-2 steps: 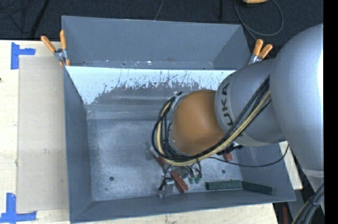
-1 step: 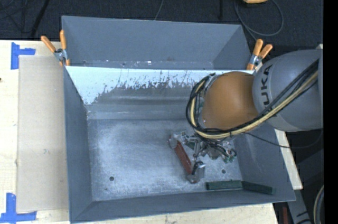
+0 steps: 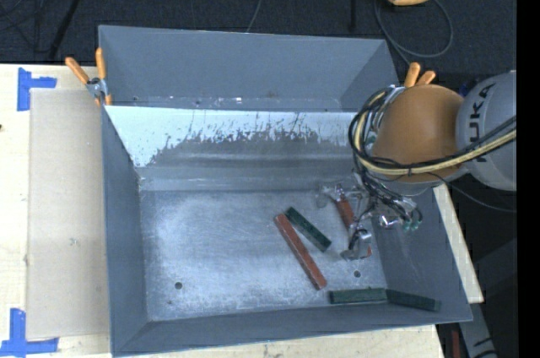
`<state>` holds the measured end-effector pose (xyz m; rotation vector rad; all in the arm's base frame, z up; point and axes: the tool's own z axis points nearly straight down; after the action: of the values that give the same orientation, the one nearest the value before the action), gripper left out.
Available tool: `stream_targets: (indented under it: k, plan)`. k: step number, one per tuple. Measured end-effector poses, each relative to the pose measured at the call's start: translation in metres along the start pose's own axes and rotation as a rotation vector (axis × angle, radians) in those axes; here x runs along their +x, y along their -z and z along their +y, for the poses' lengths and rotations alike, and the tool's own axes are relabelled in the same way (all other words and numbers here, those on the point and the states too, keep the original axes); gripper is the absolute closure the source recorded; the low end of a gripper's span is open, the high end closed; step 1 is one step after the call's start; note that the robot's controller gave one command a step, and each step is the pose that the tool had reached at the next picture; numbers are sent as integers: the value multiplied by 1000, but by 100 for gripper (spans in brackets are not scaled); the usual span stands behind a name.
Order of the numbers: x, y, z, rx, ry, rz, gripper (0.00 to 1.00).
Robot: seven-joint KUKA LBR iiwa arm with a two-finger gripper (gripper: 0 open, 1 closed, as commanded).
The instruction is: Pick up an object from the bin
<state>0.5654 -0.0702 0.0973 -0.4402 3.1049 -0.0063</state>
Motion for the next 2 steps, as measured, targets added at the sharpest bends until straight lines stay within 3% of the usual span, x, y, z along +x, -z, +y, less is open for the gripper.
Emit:
stream_targets:
  k: [1, 2]
  plan:
    - [-22, -25, 54, -8, 225, 5, 0]
    - [-22, -25, 52, -7, 219, 5, 100]
